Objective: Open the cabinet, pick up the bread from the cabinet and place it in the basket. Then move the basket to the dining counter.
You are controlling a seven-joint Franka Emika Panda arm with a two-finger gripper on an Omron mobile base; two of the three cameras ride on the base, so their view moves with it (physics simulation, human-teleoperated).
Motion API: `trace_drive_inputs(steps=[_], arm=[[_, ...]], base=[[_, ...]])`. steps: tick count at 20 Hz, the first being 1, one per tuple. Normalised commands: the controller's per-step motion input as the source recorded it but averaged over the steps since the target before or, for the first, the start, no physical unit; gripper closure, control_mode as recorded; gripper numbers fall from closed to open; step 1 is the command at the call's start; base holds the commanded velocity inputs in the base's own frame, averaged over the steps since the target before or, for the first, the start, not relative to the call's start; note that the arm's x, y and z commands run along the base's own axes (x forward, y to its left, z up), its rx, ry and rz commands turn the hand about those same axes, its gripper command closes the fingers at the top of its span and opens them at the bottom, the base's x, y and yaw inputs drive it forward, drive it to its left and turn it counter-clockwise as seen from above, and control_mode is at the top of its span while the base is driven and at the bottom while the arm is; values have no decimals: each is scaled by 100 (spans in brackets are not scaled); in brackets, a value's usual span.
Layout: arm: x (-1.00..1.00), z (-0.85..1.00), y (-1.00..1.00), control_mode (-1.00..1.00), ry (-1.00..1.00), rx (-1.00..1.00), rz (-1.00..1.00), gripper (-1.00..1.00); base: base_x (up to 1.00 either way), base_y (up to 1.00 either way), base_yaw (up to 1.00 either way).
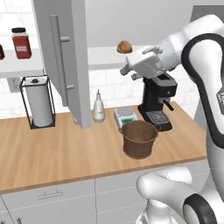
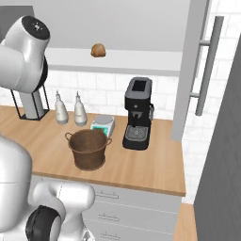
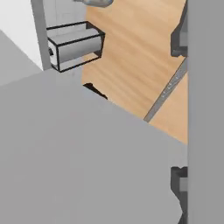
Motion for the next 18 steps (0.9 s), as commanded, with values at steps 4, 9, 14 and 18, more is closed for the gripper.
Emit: trace_drive_inputs(steps=[4,9,14,18], arm=[[12,0,-100,-100,-33,-31,-21,-100],[38,4,-100,-100,-24,-28,-21,-100],[85,16,-50,-100,-22,-16,-31,-100],[100,10,0,-100,-17,-2,-37,-100]], base=[[0,0,0],[0,0,0],[0,0,0],[0,0,0]])
